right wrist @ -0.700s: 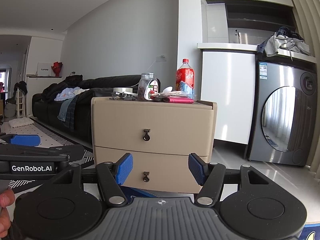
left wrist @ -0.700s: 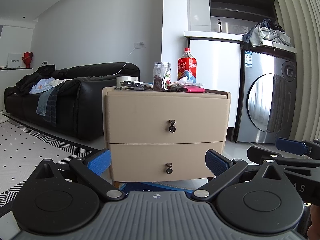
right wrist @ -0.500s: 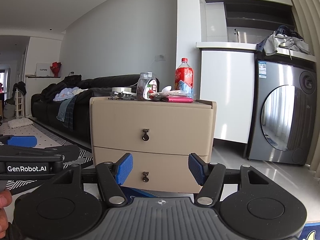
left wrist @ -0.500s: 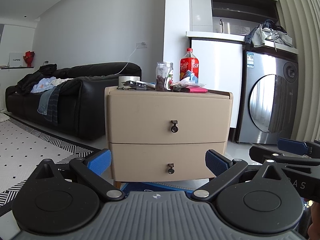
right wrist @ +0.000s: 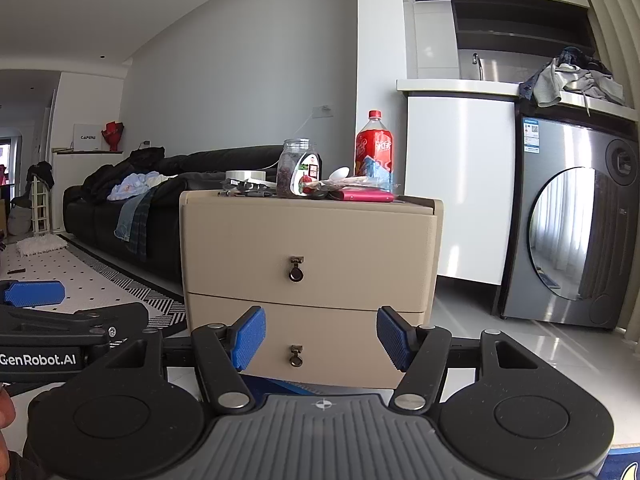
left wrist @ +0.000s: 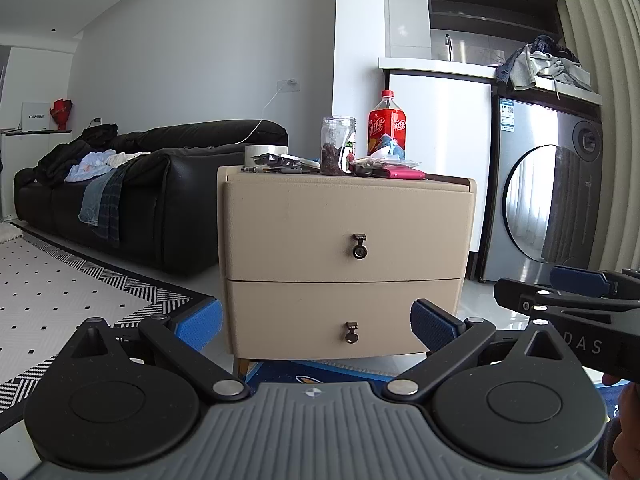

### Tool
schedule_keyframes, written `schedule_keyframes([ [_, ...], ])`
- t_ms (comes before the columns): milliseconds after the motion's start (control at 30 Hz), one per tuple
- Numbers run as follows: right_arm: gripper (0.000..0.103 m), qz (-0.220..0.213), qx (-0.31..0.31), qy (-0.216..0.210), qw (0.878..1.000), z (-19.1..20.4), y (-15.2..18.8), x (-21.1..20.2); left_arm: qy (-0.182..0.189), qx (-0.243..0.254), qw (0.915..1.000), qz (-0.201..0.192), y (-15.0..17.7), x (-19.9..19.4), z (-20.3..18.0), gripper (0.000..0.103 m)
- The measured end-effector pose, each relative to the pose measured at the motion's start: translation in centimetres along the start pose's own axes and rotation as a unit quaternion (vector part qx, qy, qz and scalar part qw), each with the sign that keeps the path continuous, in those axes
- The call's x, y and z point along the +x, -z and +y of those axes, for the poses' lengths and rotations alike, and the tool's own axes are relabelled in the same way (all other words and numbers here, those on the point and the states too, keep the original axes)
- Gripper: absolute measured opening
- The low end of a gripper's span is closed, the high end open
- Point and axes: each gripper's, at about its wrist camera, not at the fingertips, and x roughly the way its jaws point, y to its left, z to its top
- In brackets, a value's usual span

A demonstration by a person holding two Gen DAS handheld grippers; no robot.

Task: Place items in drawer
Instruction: 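Move the right gripper toward the top drawer knob of the beige nightstand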

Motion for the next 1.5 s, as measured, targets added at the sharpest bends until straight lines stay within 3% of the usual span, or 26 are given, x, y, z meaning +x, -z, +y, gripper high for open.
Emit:
schedule_keyframes([
  [833,0.065,-0.002,-0.020,-0.009,1.000,2.2,-1.0,8.2,-0.015,-0.037,0.9992,0.010,3.4,4.7,4.1,0.103],
  [1500,0.057,-0.020,-0.042,-0.003,0.999,4.0,-1.1,16.6,0.015,-0.054,0.9976,-0.041,6.3,9.4,5.9,0.103],
])
